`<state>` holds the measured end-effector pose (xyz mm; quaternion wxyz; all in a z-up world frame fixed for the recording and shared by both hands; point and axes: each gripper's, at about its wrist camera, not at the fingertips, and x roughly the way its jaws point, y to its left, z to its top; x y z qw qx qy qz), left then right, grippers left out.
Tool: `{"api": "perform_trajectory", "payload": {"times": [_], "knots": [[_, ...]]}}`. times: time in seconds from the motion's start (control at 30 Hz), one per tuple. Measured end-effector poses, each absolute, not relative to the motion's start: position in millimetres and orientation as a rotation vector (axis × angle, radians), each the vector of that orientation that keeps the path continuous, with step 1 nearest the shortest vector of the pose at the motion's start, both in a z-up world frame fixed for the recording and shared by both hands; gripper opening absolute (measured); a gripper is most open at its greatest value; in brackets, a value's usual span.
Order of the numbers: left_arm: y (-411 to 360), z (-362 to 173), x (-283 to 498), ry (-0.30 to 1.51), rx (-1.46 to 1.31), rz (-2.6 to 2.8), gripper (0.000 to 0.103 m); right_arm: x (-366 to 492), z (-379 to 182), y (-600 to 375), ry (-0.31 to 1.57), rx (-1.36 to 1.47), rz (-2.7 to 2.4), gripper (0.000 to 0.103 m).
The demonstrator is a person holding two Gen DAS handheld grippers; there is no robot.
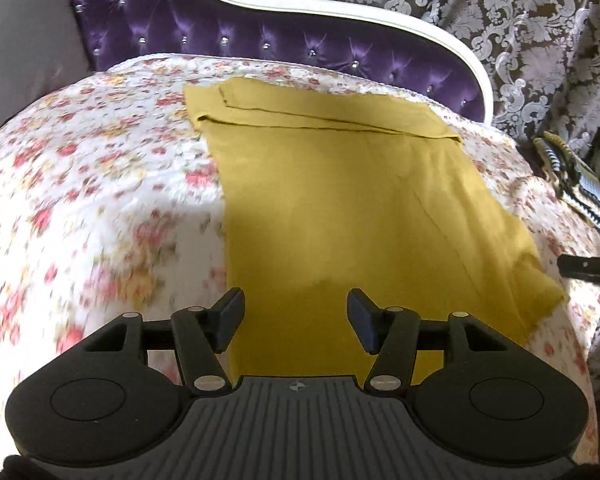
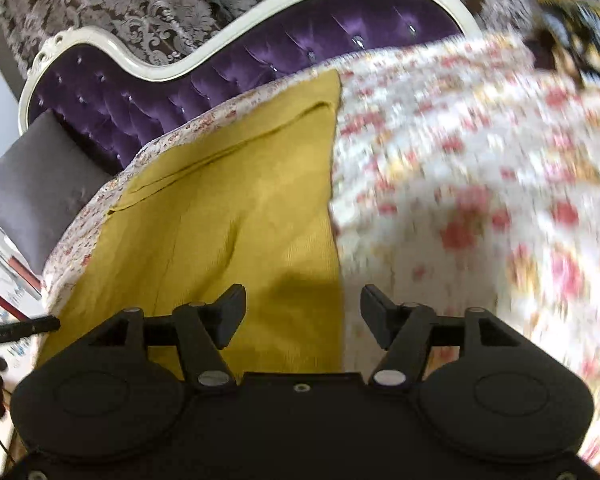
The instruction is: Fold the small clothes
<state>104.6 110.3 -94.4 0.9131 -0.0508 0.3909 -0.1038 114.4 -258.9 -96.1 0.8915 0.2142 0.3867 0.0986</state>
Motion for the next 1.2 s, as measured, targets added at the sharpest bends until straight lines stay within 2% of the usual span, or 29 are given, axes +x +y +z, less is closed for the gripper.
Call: {"api": "perform_trajectory", "payload": {"times": [0.33, 0.37, 0.4, 0.43, 0.47, 0.53, 0.8, 1.1, 1.17, 1.2], "knots": [[117, -102, 65, 0.755, -0.162, -0.127, 0.057, 103, -125, -262, 0.799, 0.634, 0.204, 0.073], [117, -103, 64, 0.749, -0.170, -0.124, 0.058, 102, -126, -263, 0.794, 0.659, 0.212, 0.070], [117, -103, 62, 0.745, -0.176, -0.122, 0.059, 101, -126, -263, 0.784, 0.675, 0.212, 0.066], [116, -104, 62, 0.743, -0.177, -0.121, 0.060, 98, -127, -263, 0.772, 0.684, 0.210, 0.053], [115, -103, 62, 0.744, -0.172, -0.121, 0.061, 97, -126, -262, 0.767, 0.685, 0.207, 0.035], [114, -103, 62, 0.745, -0.161, -0.121, 0.062, 96, -124, -260, 0.754, 0.670, 0.207, 0.015], [108, -105, 57, 0.745, -0.158, -0.112, 0.064, 76, -100, -277, 0.638, 0.646, 0.157, 0.014], [103, -107, 58, 0.753, -0.148, -0.114, 0.067, 73, -109, -278, 0.672, 0.641, 0.143, 0.014], [102, -106, 58, 0.755, -0.153, -0.112, 0.066, 73, -112, -280, 0.682, 0.650, 0.150, 0.023], [103, -107, 58, 0.755, -0.154, -0.113, 0.066, 73, -112, -281, 0.682, 0.650, 0.143, 0.023]]}}
